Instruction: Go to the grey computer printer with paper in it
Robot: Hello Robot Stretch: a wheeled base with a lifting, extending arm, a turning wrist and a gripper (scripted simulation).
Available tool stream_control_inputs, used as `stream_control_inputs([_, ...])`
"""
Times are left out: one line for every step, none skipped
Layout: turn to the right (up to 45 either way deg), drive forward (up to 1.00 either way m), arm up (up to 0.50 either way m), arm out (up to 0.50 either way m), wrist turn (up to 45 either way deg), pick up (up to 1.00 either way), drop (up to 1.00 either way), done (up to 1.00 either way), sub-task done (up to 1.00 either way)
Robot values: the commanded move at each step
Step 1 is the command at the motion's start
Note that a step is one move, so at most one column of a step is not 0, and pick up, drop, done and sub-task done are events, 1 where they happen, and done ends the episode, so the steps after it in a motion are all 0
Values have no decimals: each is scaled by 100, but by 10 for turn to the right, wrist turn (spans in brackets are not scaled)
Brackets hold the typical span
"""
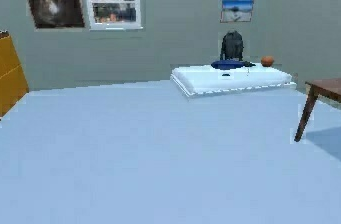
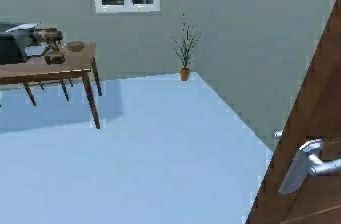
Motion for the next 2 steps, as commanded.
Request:
stream_control_inputs([450,0,0,0,0,0,0,0,0])
stream_control_inputs([150,0,0,0,0,0,0,0,0])
